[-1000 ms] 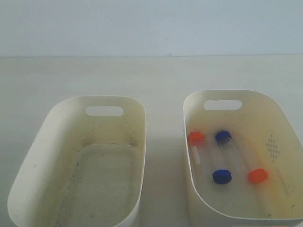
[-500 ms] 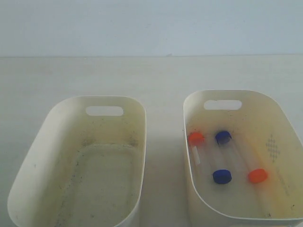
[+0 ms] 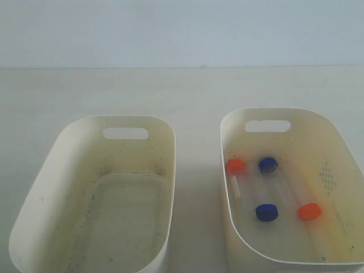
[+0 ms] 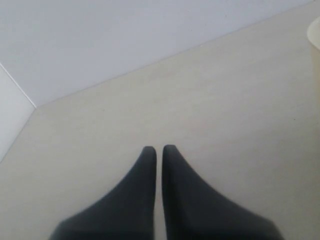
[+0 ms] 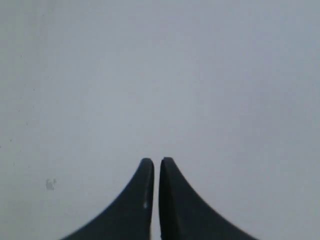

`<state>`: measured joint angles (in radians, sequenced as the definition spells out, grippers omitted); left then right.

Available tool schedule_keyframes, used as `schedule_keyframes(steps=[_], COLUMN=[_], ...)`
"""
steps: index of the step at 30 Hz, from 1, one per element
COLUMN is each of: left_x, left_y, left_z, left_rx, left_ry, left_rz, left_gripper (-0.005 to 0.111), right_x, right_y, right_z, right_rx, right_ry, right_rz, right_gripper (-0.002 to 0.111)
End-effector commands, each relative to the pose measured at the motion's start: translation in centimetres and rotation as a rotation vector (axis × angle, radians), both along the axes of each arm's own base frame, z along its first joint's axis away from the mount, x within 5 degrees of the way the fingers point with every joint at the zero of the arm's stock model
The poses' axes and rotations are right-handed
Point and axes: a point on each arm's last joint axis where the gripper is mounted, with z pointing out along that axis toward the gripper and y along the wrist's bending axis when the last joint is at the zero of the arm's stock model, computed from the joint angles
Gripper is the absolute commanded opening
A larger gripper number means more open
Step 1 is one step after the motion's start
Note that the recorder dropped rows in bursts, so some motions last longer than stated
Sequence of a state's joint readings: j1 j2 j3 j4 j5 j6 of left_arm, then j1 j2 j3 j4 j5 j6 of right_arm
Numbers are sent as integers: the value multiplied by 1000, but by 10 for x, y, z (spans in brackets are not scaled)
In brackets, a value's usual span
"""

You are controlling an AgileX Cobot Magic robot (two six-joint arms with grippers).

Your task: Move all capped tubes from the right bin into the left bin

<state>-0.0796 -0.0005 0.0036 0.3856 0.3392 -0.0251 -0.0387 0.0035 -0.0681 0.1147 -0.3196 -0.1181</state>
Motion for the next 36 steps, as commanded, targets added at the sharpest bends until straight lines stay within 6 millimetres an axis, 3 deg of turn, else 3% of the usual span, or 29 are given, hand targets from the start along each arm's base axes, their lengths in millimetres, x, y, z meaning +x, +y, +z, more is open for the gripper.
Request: schedule_keyframes(steps=[1,6,10,12,18,23,32,36], left_x=[0,0,0,0,0,0,0,0], left_y=[0,0,0,0,0,0,0,0], left_z=[1,1,1,1,1,1,1,1], left_rx=[-12,-12,-12,-12,-12,-12,-12,-12], left_ry=[-6,-6,-6,-6,-6,-6,-6,-6], left_rz=[-5,-5,-5,-5,-5,-5,-5,-5], left_gripper=[4,4,4,4,4,4,4,4], right_x=[-5,15,40,51,71,73,78,90], right_y=[2,5,7,7,6,5,7,10], right_z=[41,64,60,55,48,47,63,41], right_rx=[-57,-59,-51,-47,-36,-35,109,118], right_ry=[31,392,706,779,842,848,661,880], right_rz=[-11,46,85,91,91,91,124,154], right_gripper=[4,4,4,4,4,4,4,4])
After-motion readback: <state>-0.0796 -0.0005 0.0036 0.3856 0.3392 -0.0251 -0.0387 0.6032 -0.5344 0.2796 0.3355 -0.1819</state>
